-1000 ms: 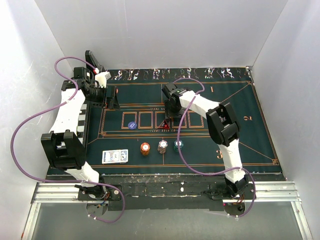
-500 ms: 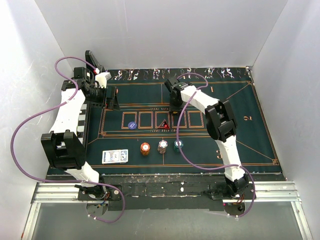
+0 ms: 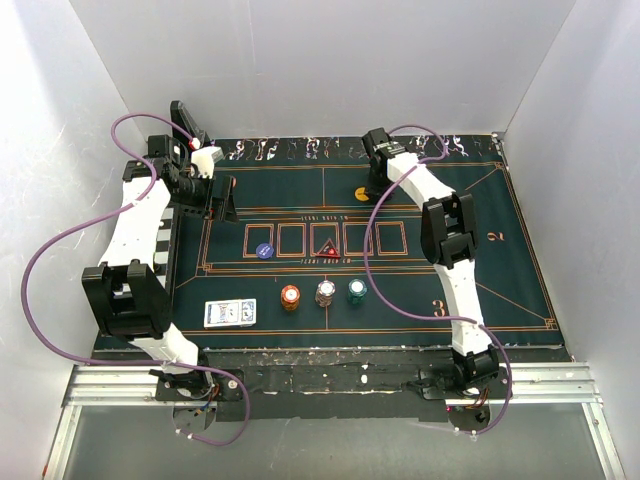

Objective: Distribute texas hold em gaming equipment

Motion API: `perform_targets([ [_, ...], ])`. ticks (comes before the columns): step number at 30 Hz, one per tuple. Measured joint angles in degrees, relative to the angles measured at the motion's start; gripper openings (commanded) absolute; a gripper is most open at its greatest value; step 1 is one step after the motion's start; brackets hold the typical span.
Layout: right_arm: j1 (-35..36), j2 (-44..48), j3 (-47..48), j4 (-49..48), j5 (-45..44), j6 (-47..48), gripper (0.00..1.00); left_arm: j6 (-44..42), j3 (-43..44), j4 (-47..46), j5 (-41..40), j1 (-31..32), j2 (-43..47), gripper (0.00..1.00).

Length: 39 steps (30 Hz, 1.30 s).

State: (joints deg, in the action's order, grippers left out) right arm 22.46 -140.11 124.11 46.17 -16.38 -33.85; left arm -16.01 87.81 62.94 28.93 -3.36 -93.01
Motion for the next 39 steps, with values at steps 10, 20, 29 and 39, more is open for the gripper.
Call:
perform_targets([
  [10, 7.15, 16.65, -22.36, -7.58, 2.51, 5.60, 0.71, 0.04, 0.55, 0.07, 0.00, 0.00, -0.33, 0.98],
  [20, 21.64, 23.71, -28.37, -13.97, 8.46, 15.32, 0.79, 0.17, 1.16, 0.17, -0.04, 0.00, -0.33, 0.98],
  [29, 22.60, 15.72, -26.86, -12.68, 4.87, 18.56, 0.78, 0.13, 2.89, 1.60, 0.11, 0.00, -0.33, 0.98],
  [39, 24.59, 15.21, -26.18, -12.02, 0.48, 18.53, 0.68, -0.24, 3.67, 2.93, 0.17, 0.00, -0.33, 0.98],
])
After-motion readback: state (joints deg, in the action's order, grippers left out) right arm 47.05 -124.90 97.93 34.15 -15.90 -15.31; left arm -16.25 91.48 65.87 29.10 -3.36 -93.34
